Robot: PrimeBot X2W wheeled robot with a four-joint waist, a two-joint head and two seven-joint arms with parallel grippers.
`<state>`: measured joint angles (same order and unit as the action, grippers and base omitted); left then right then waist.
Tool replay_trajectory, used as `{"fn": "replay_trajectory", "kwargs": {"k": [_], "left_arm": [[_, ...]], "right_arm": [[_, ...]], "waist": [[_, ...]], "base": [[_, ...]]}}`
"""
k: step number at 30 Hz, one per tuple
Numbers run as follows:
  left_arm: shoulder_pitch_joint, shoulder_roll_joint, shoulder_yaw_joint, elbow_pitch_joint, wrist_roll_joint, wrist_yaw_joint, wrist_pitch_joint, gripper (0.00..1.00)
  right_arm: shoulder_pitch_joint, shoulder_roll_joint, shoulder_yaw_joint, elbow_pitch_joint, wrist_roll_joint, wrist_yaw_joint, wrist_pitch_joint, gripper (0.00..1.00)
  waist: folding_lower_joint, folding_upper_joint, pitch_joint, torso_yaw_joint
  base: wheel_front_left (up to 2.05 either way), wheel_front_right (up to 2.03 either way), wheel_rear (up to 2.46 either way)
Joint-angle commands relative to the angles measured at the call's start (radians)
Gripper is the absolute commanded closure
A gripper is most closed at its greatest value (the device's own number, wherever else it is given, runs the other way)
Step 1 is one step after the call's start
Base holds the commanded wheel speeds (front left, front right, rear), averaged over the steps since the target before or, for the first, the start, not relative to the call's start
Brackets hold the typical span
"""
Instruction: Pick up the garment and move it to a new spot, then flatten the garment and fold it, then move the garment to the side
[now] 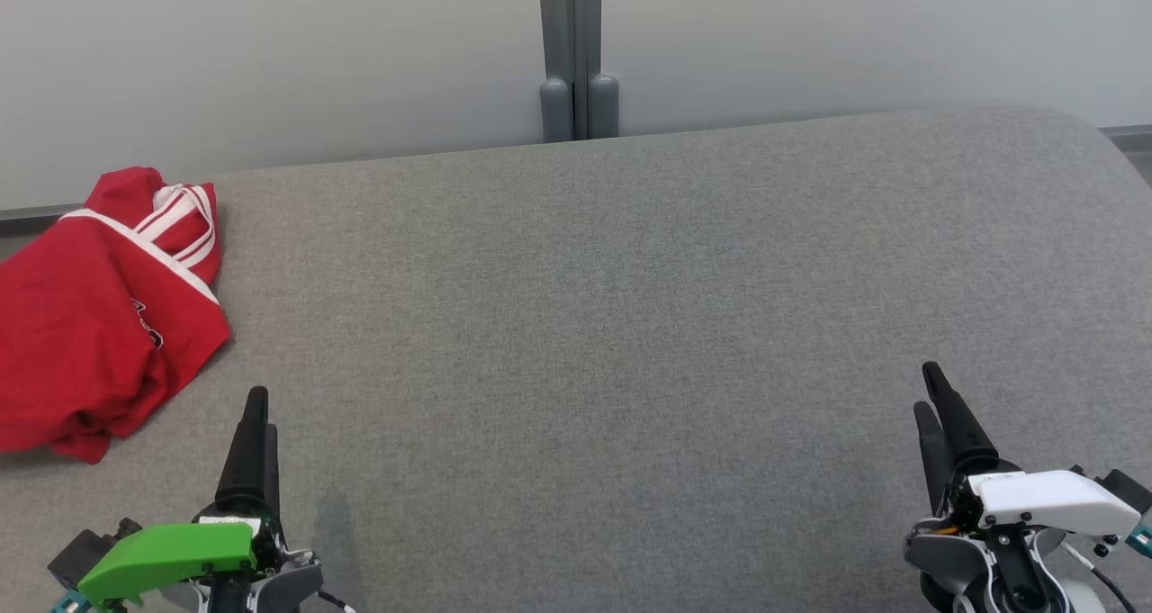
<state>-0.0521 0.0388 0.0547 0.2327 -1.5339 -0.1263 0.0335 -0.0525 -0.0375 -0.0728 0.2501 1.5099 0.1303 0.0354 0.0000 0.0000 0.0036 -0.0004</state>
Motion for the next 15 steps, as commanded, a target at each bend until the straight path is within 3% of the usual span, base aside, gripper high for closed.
{"fn": "replay_trajectory", "kwargs": {"k": [1, 15], "left_arm": [[-0.009, 0.005, -0.004, -0.026, 0.034, 0.003, -0.010, 0.00], [0.000, 0.007, -0.064, -0.116, 0.301, 0.073, -0.066, 0.00]], "right_arm": [[-0.009, -0.006, 0.001, -0.026, -0.036, 0.000, -0.012, 0.00], [0.000, -0.008, 0.031, -0.106, -0.344, 0.000, -0.068, 0.00]], "waist": [[0.0000, 0.0000, 0.000, 0.000], [0.0000, 0.0000, 0.003, -0.001]], "base": [[0.00, 0.00, 0.00], [0.00, 0.00, 0.00]]}}
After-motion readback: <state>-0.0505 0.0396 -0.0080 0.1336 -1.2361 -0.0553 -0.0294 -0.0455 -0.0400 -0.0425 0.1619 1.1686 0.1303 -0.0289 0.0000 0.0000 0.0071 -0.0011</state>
